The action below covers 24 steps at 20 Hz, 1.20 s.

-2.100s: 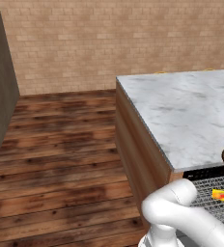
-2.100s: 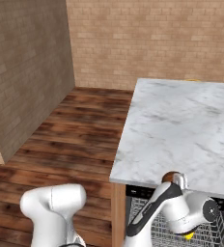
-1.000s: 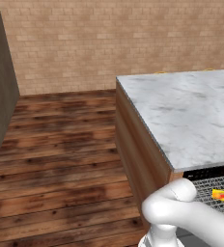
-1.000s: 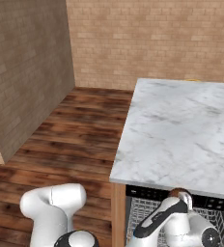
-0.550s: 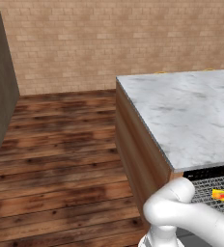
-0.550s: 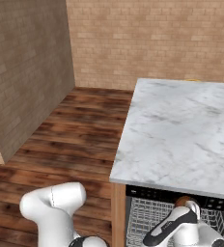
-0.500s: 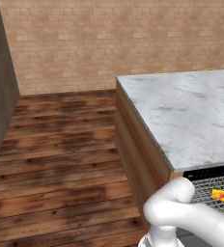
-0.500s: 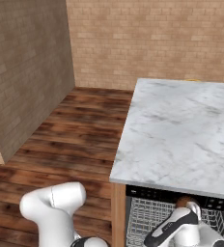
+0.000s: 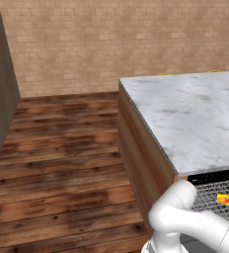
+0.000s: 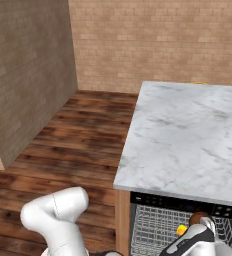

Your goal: Pick up the cup and bowl from the counter, place them in the dishwasher, and close the dishwasher door.

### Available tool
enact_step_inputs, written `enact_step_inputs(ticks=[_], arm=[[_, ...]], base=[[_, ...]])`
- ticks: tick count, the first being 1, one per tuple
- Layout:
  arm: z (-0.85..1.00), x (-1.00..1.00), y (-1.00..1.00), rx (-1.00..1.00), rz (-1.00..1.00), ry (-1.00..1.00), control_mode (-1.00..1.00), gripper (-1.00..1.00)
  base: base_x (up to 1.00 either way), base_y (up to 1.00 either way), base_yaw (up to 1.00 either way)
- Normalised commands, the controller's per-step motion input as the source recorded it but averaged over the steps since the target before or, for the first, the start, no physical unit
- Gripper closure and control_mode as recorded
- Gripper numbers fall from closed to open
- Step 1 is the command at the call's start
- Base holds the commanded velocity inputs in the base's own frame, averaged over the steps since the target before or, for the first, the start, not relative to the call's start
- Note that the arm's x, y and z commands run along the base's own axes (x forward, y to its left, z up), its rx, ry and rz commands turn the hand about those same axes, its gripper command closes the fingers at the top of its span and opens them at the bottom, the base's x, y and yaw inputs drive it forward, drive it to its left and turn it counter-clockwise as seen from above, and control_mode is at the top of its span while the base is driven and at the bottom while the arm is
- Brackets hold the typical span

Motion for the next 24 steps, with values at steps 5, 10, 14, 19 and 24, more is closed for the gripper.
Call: enact_step_inputs(ticks=[5, 10, 14, 19, 24], arm=[[-0.45, 0.35, -0.36, 0.0, 0.03, 0.03, -1.0, 1.0], [-0.51, 0.44, -0.37, 0.03, 0.03, 0.06, -1.0, 1.0], [-0.46, 0.29, -0.41, 0.02, 0.03, 0.02, -1.0, 1.0], [-0.41, 0.17, -0.43, 0.02, 0.03, 0.0, -1.0, 1.0], [-0.42, 0.0, -0.28, 0.03, 0.04, 0.0, -1.0, 1.0]], base=[[0.0, 0.0, 0.0], [0.0, 0.0, 0.0], [0.0, 0.0, 0.0], [0.0, 0.0, 0.0], [0.0, 0.0, 0.0]])
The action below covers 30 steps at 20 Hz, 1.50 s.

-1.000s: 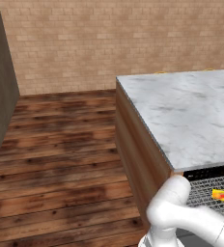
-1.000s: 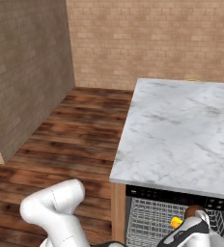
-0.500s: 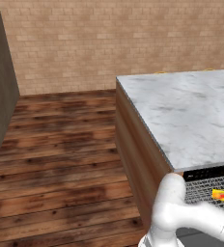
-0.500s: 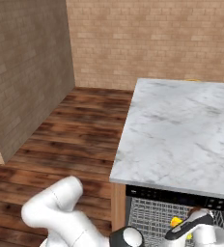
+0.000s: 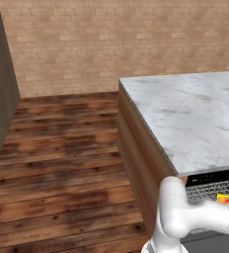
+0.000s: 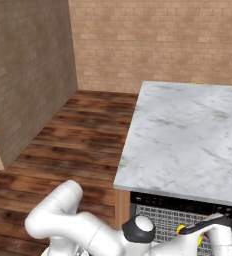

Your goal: Pick up the cup and bowl from the counter, place them in the dishwasher, and close the dishwasher door.

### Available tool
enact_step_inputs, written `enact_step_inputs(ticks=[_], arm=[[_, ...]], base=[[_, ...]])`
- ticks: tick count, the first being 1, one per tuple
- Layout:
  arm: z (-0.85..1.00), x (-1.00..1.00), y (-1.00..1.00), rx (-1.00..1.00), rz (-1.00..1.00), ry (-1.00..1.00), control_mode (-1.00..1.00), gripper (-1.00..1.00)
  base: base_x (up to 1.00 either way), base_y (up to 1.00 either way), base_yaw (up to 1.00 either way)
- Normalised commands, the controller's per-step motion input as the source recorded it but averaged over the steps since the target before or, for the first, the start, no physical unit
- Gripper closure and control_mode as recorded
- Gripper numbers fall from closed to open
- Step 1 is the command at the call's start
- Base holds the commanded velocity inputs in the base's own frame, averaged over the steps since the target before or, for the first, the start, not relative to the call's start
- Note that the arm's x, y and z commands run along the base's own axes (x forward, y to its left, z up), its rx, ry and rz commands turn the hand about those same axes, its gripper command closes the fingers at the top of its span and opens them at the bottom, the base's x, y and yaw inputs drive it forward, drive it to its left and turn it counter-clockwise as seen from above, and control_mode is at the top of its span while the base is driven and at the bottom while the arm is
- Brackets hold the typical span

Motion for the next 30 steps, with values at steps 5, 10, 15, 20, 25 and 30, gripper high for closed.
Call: enact_step_inputs(ticks=[5, 10, 15, 20, 25, 30], arm=[[-0.46, 0.0, -0.13, 0.01, 0.06, 0.0, -1.0, 1.0], [-0.7, 0.0, 0.0, 0.01, 0.02, -0.11, -1.0, 1.0], [-0.65, 0.0, 0.05, 0.0, 0.0, -0.18, -1.0, 1.0], [-0.79, 0.0, 0.63, 0.0, 0.01, -0.16, -1.0, 1.0], [-0.8, 0.0, 0.75, 0.0, 0.01, -0.11, -1.0, 1.0], [-0.77, -0.28, 0.35, 0.01, 0.01, -0.07, -1.0, 1.0]], base=[[0.0, 0.0, 0.0], [0.0, 0.0, 0.0], [0.0, 0.0, 0.0], [0.0, 0.0, 0.0], [0.0, 0.0, 0.0], [0.0, 0.0, 0.0]])
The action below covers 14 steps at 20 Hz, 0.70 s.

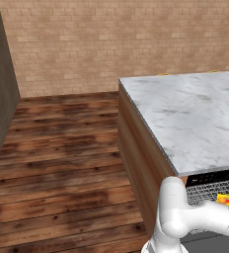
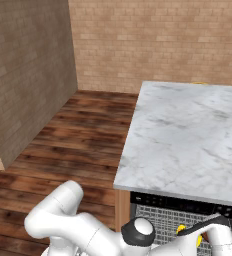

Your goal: Pick up the cup and bowl from the counter, place them in the dishwasher, and close the dishwasher door.

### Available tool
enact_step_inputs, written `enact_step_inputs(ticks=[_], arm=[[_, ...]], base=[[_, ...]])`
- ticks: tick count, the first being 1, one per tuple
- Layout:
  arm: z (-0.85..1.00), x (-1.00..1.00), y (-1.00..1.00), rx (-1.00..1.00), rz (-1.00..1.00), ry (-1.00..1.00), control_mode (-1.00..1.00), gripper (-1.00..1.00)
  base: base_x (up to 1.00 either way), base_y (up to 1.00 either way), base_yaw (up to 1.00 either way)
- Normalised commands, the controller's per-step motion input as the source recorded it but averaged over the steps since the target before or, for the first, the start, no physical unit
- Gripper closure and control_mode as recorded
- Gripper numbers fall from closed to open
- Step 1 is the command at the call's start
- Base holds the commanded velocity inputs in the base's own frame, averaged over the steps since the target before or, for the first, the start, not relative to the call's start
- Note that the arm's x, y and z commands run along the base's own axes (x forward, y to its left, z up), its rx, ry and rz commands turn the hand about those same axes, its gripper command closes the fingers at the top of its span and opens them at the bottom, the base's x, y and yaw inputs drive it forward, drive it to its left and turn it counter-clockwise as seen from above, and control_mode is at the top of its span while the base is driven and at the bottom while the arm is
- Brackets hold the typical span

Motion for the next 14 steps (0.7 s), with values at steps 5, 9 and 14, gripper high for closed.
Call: enact_step_inputs(ticks=[5, 9, 14], arm=[[-0.41, -0.54, 0.03, 0.03, 0.02, -0.08, -1.0, 1.0], [-0.45, -0.08, 0.0, 0.0, 0.0, -0.05, -1.0, 1.0], [-0.42, 0.32, 0.0, 0.0, 0.0, 0.0, -1.0, 1.0]], base=[[0.0, 0.0, 0.0], [0.0, 0.0, 0.0], [0.0, 0.0, 0.0]])
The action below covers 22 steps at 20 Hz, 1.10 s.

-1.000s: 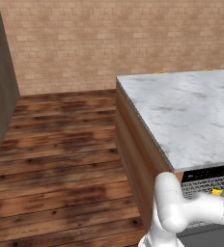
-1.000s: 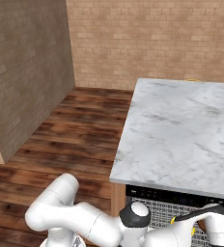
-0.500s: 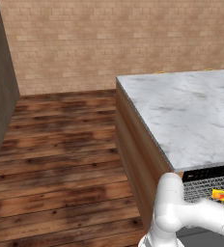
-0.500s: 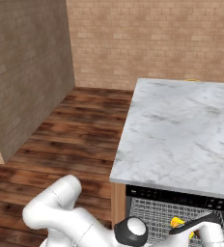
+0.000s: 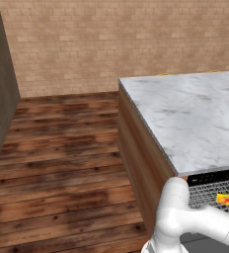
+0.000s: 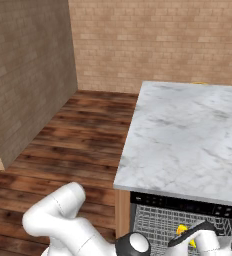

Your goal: Pick up the cup and bowl from the counter, place them in the dishwasher, and close the dishwasher door.

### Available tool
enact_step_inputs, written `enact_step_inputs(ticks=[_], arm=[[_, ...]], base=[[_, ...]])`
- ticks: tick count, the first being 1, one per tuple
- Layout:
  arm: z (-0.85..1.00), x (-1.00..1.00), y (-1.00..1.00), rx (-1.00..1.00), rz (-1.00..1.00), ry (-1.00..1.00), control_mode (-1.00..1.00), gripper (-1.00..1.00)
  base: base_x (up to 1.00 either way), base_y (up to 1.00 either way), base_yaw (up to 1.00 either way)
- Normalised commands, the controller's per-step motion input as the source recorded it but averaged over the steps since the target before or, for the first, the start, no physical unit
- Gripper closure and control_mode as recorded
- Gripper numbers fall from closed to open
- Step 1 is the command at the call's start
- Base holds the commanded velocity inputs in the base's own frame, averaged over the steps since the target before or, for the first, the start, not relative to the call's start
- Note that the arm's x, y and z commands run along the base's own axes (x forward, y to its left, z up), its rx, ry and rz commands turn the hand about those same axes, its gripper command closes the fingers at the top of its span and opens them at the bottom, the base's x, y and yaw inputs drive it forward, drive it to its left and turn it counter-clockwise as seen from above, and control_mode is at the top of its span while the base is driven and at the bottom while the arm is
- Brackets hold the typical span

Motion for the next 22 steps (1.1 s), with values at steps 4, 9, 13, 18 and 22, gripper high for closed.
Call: enact_step_inputs(ticks=[4, 9, 13, 18, 22], arm=[[-0.56, 0.25, 0.0, 0.0, 0.0, 0.0, -1.0, 1.0], [-0.83, 0.02, 0.0, 0.0, 0.0, -0.01, -1.0, -1.0], [-0.31, -0.1, -0.08, 0.0, 0.0, -0.09, -1.0, -1.0], [0.1, -0.16, -0.34, 0.0, 0.0, -0.15, -1.0, -1.0], [0.29, -0.27, -0.34, 0.0, 0.0, -0.16, -1.0, -1.0]], base=[[0.0, 0.0, 0.0], [0.0, 0.0, 0.0], [0.0, 0.0, 0.0], [0.0, 0.0, 0.0], [0.0, 0.0, 0.0]])
